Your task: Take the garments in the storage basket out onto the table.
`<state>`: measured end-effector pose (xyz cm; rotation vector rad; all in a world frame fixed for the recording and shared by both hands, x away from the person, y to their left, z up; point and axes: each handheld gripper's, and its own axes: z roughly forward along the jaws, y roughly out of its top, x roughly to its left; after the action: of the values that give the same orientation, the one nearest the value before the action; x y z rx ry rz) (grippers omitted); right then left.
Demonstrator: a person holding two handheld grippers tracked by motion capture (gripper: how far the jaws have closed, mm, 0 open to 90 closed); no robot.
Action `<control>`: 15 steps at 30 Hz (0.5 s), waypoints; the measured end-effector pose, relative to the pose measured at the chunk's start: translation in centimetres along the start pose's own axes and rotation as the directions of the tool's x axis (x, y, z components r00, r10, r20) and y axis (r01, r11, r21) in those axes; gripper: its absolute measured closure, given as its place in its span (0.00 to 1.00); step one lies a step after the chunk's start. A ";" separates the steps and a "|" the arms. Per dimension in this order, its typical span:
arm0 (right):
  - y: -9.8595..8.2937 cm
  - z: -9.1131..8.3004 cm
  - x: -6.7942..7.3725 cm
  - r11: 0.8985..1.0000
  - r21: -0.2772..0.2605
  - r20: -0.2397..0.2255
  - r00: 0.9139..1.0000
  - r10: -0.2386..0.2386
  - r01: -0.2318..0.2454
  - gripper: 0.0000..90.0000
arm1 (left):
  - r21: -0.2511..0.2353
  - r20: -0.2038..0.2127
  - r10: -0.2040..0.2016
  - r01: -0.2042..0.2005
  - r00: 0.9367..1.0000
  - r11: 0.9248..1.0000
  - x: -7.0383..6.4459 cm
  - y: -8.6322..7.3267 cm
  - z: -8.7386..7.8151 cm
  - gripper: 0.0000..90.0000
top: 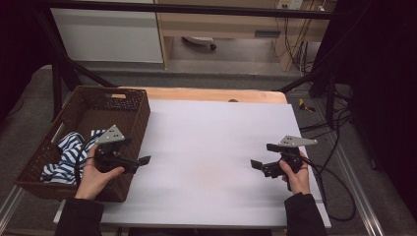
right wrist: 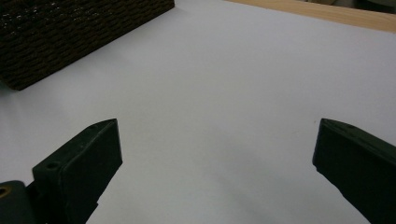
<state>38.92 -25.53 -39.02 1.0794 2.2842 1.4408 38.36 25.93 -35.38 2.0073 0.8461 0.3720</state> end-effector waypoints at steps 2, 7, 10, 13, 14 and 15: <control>0.0 0.0 0.0 1.000 0.002 0.001 1.000 0.002 -0.002 0.02 | 0.000 0.001 0.001 -0.001 1.000 1.000 0.0 0.0 0.0 0.00; -0.1 0.0 0.0 1.000 0.007 0.005 1.000 0.007 -0.007 0.02 | -0.002 -0.006 0.004 -0.004 1.000 1.000 0.0 0.1 -0.2 0.00; -0.1 0.0 0.0 1.000 0.007 0.005 1.000 0.009 -0.009 0.02 | -0.003 -0.008 -0.001 0.001 1.000 1.000 0.0 0.2 -0.3 0.00; 0.0 -0.1 -0.1 1.000 0.001 0.006 1.000 0.009 -0.009 0.02 | 0.000 -0.010 -0.002 0.002 1.000 1.000 0.1 0.3 -0.4 0.00; 0.0 -0.1 -0.1 1.000 0.000 0.007 1.000 0.008 -0.008 0.02 | 0.001 -0.012 -0.002 0.002 1.000 1.000 0.1 0.3 -0.4 0.00; 0.0 -0.1 -0.1 1.000 -0.002 0.006 1.000 0.008 -0.008 0.02 | 0.001 -0.013 -0.002 0.002 1.000 1.000 0.1 0.3 -0.4 0.00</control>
<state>38.92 -25.67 -39.01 1.0917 2.2763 1.4406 38.33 26.19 -34.91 2.0065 0.8570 0.3841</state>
